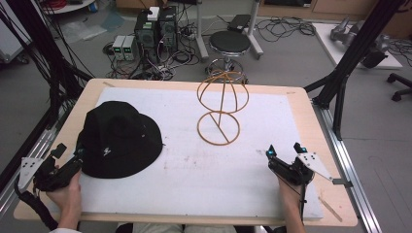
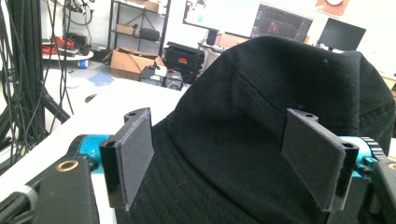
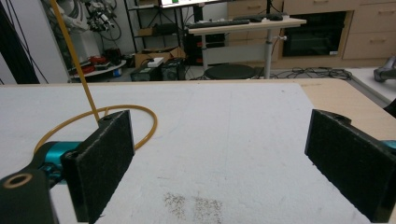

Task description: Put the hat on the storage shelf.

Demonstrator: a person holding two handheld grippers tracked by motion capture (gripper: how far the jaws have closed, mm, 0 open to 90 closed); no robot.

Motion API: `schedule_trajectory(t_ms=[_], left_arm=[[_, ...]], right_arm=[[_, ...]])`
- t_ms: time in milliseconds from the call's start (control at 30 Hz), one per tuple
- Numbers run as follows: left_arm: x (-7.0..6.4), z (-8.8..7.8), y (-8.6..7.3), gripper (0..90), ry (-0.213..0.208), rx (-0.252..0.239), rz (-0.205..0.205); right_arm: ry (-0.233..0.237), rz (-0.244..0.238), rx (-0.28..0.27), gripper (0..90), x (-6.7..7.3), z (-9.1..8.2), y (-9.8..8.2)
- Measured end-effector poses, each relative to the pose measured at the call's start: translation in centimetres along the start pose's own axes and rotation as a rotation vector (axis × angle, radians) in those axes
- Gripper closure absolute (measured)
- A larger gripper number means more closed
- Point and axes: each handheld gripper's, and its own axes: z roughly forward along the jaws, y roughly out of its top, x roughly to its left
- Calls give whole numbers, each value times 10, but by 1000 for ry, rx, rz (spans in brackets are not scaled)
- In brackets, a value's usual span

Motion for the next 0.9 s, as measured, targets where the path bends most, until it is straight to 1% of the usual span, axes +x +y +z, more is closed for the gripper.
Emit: schedule_trajectory(t_ms=[233, 733, 833, 900], left_arm=[[1, 0, 0, 257, 0, -1, -10], [1, 0, 0, 257, 1, 2, -10], [1, 0, 0, 257, 2, 2, -9], [1, 0, 0, 257, 3, 2, -7]], right_arm=[[2, 1, 3, 73, 1, -1, 0], [5, 5, 5, 73, 1, 0, 0], [6, -14, -1, 73, 1, 0, 0], [7, -13, -2, 74, 1, 0, 0]])
